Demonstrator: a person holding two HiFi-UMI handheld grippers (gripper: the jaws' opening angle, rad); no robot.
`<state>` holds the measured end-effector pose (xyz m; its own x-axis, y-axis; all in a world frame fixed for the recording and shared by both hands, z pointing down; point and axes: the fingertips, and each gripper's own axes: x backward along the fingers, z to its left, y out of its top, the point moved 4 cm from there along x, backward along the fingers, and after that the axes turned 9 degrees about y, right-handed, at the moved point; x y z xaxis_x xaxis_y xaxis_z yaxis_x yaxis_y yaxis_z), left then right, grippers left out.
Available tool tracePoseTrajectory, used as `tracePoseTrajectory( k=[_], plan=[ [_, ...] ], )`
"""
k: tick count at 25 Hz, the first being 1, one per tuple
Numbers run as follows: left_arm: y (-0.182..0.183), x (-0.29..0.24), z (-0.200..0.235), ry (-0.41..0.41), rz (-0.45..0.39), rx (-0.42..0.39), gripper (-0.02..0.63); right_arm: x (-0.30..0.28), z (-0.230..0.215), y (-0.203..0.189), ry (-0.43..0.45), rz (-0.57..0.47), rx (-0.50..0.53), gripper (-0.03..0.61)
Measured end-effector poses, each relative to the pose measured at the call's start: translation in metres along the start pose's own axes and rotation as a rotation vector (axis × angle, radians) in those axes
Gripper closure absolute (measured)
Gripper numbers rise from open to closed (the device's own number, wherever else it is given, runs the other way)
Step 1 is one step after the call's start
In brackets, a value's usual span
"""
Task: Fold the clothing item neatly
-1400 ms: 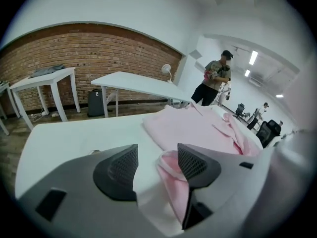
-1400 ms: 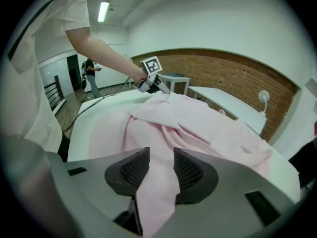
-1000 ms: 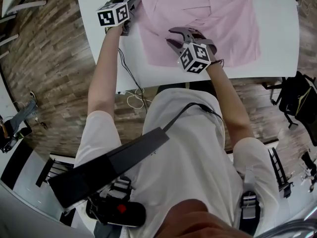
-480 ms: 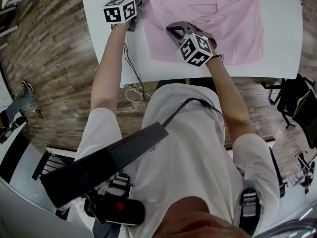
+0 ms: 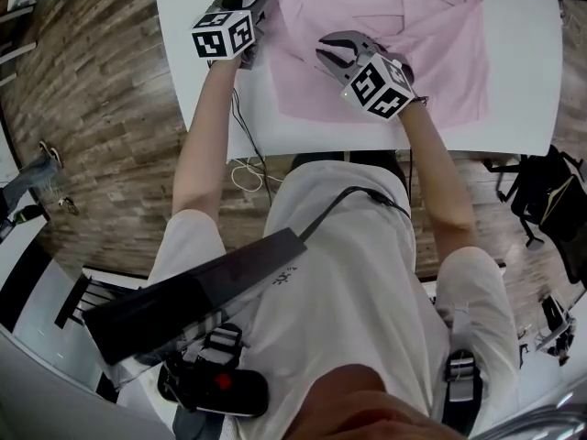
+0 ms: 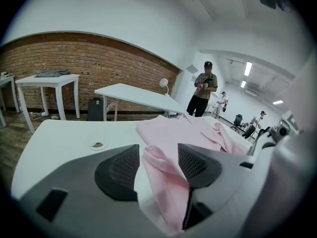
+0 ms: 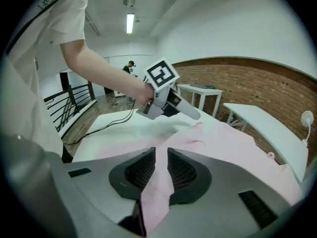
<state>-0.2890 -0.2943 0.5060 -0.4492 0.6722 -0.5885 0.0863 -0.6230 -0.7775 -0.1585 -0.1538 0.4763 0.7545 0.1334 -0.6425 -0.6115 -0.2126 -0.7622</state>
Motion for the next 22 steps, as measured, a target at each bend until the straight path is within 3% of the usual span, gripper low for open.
tracePoseTrajectory(
  k=[5, 9, 10, 11, 12, 16, 22],
  plan=[
    [-0.006, -0.001, -0.002, -0.006, 0.01, -0.026, 0.377, -0.04, 0.038, -0.014, 0.089, 0.073, 0.019, 0.459],
    [-0.004, -0.004, -0.003, -0.008, 0.007, -0.025, 0.377, -0.056, 0.039, -0.027, 0.074, 0.15, 0.044, 0.459],
    [-0.004, -0.004, -0.003, -0.009, 0.005, -0.021, 0.377, -0.056, 0.037, -0.028, 0.075, 0.152, 0.033, 0.488],
    [-0.004, -0.004, -0.003, -0.01, 0.004, -0.019, 0.377, -0.053, 0.035, -0.027, 0.081, 0.142, 0.014, 0.544],
    [-0.004, -0.004, -0.003, -0.011, 0.003, -0.016, 0.376, -0.049, 0.033, -0.024, 0.089, 0.126, -0.004, 0.552],
    [-0.006, -0.004, -0.003, -0.018, 0.002, -0.007, 0.377, -0.028, 0.026, -0.01, 0.111, 0.064, -0.057, 0.555],
    [-0.007, 0.003, -0.009, -0.013, -0.014, -0.04, 0.376, -0.009, -0.001, -0.005, 0.126, -0.085, -0.265, 0.56]
  ],
)
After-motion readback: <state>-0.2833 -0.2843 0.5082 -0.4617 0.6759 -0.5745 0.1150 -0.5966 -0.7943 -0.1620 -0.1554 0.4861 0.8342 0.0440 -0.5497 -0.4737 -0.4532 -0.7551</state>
